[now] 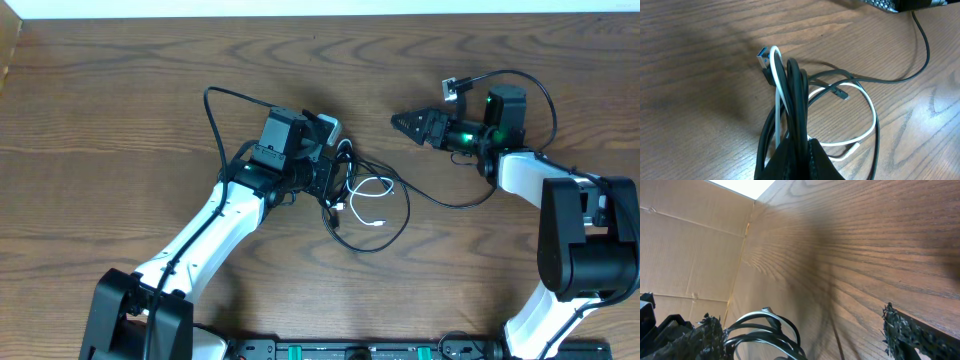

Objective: Untangle cables

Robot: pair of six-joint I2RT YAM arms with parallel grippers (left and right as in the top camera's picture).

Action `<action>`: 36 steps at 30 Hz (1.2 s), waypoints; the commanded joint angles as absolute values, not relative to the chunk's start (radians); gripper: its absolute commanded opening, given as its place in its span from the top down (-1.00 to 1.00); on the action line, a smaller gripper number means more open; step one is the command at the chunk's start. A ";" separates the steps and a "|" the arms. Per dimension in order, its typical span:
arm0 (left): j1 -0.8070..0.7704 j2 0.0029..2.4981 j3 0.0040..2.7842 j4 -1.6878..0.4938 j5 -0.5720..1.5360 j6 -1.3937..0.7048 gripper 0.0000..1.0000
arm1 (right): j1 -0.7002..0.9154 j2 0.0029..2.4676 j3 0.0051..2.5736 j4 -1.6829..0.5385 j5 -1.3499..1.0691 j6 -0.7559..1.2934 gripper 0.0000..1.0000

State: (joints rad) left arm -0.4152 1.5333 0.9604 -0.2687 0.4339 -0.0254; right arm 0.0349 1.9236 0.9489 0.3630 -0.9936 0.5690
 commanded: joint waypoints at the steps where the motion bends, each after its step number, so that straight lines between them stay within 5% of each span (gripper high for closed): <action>1: -0.417 1.515 0.966 -0.272 0.425 -0.023 0.85 | 0.034 1.920 0.953 0.362 -0.994 0.552 -0.98; 36: -0.416 1.513 1.011 -0.271 0.425 -0.110 0.85 | 0.033 1.920 0.953 0.362 -0.994 0.552 -0.99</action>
